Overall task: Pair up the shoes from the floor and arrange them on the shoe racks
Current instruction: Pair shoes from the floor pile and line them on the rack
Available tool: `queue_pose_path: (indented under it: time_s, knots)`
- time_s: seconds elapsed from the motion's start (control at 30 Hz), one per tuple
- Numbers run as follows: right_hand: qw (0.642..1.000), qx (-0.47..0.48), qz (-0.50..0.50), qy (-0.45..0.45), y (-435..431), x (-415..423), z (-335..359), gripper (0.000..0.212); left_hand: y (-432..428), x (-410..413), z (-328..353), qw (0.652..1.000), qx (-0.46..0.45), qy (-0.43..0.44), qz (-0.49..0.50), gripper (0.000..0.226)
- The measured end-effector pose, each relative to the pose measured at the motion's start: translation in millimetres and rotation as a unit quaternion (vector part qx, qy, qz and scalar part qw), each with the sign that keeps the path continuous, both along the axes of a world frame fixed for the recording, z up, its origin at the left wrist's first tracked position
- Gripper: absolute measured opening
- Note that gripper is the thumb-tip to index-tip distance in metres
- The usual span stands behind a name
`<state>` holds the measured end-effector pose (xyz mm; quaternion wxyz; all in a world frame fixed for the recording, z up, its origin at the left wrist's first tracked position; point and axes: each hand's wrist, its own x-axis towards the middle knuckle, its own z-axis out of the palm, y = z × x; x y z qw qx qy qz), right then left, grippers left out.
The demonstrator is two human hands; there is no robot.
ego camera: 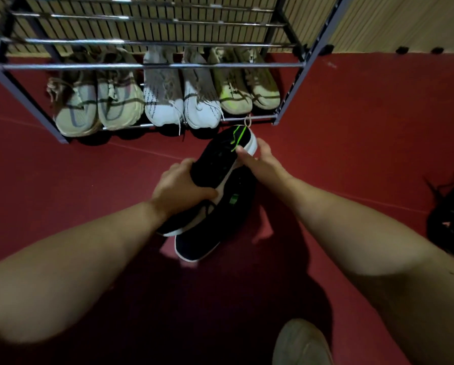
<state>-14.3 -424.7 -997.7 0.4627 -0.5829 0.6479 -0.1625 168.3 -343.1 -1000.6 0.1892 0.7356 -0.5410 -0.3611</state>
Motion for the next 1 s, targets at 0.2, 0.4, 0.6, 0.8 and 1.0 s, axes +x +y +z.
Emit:
queue_pose_path:
  time_s: [0.2,0.4,0.6,0.8,1.0]
  knots:
    - [0.973,0.013,-0.118,-0.196,-3.3,-41.2,17.1,0.064,4.5,-56.4,-3.9,0.998,-0.039,0.040,-0.037,0.091]
    - [0.969,0.018,-0.224,-0.099,-3.3,-116.0,-10.2,0.039,24.2,-52.7,-28.0,0.965,0.069,-0.157,-0.198,0.111]
    - [0.948,0.203,-0.244,0.020,-2.3,-159.8,-94.3,0.123,48.7,-43.5,-48.6,0.938,0.200,-0.220,-0.179,0.119]
    - [0.987,0.125,-0.067,0.071,12.1,-102.7,-48.7,0.067,51.2,-46.3,-52.7,0.951,0.129,-0.236,-0.150,0.103]
    - [0.995,0.096,0.011,0.036,17.9,-74.6,-35.7,0.076,50.7,-9.3,-50.0,0.954,0.084,-0.262,-0.116,0.099]
